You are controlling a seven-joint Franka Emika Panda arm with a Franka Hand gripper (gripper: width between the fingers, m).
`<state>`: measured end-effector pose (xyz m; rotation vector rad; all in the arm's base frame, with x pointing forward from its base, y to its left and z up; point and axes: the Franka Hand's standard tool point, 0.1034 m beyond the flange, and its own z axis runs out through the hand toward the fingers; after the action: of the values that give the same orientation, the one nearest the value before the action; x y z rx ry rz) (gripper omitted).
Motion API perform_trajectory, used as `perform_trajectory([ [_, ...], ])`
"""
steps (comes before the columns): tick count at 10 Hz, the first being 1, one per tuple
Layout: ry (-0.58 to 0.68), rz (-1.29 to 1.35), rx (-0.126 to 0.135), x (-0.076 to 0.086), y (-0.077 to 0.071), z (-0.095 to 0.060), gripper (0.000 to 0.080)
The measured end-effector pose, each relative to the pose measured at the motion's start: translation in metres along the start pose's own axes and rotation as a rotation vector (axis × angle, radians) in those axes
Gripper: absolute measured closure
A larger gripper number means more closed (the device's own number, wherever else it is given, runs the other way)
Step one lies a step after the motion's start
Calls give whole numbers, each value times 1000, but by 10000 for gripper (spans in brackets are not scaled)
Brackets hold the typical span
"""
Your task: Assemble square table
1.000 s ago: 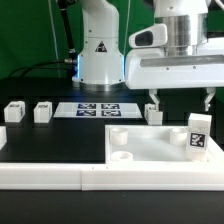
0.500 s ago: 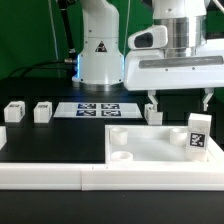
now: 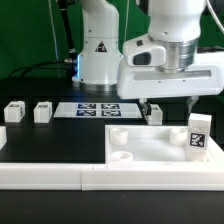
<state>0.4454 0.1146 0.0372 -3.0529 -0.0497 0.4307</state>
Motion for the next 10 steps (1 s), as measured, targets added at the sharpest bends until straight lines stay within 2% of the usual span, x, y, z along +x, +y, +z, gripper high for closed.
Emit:
perform_trajectory([
  [1,-75,-39,-7,-13,-6,8,151],
  [2,-171,-25,0,-14,-3,7,151],
  [3,-210,-20,2,-9,-2,6,151],
  [4,-297,-19,4,-15,-2,8,151],
  [6,-427,-14,9,-16,-1,11,151],
  [8,-537,-10,5,-34,5,24,151],
  [10,-587,-7,0,-44,3,32,151],
])
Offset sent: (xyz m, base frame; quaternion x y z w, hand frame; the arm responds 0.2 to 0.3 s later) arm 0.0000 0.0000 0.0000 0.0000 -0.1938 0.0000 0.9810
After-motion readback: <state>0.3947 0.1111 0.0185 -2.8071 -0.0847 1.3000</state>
